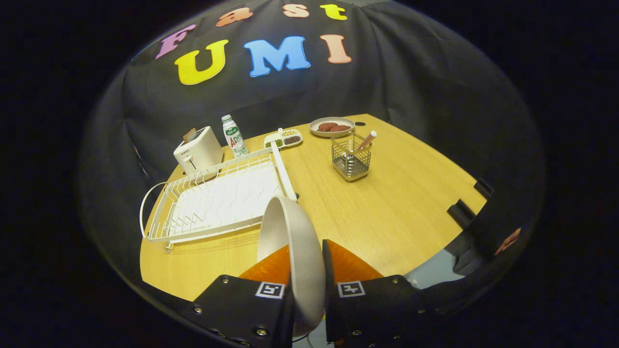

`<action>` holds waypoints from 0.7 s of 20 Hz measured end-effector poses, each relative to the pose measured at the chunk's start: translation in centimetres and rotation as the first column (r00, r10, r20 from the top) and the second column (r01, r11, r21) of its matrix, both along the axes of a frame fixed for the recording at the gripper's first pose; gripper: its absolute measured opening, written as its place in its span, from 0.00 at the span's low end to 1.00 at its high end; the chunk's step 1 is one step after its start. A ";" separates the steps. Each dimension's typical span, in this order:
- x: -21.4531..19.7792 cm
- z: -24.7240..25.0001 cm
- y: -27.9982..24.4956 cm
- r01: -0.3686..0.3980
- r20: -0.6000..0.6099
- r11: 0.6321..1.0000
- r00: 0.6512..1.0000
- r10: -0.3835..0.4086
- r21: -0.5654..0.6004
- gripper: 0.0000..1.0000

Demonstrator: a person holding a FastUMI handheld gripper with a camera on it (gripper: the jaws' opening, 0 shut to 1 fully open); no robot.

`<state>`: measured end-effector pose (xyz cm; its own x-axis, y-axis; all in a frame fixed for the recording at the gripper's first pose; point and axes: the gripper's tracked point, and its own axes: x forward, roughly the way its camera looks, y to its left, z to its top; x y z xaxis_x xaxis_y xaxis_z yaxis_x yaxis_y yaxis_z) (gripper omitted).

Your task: Take the plate from the dish rack, then take the spoon from the basket and place it into the plate.

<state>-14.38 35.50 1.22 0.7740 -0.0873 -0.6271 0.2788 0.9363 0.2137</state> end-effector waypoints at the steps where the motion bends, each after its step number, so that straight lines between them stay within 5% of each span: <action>1: 0.0 -0.8 0.4 0.005 -0.007 0.999 1.000 -0.005 0.040 0.25; 14: 1.4 -5.9 2.6 0.070 -0.028 0.914 0.998 -0.064 0.400 0.26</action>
